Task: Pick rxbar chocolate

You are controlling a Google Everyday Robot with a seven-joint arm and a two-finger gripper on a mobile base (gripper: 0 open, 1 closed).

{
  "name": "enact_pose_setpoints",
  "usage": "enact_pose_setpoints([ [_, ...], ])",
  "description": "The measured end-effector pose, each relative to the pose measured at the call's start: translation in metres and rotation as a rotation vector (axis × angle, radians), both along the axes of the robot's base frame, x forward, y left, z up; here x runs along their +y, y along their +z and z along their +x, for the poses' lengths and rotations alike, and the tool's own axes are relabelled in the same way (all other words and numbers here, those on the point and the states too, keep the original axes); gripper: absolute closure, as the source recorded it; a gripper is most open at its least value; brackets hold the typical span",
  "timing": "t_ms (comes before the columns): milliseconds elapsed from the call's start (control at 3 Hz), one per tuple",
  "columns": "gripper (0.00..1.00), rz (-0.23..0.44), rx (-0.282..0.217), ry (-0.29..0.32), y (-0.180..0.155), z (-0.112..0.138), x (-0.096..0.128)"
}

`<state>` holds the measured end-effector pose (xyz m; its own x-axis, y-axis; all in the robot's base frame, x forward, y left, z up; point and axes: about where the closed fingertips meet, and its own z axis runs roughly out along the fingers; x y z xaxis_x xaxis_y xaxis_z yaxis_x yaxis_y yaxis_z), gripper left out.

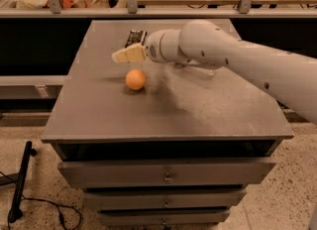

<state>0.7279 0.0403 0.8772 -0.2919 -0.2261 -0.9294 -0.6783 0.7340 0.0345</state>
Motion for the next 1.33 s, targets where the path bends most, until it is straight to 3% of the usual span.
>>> enact_pose_setpoints([
  [1000,0.0,-0.046,-0.1,-0.002,0.009,0.016,0.023],
  [1333,0.0,-0.073,-0.084,-0.014,0.009,0.021,0.034],
])
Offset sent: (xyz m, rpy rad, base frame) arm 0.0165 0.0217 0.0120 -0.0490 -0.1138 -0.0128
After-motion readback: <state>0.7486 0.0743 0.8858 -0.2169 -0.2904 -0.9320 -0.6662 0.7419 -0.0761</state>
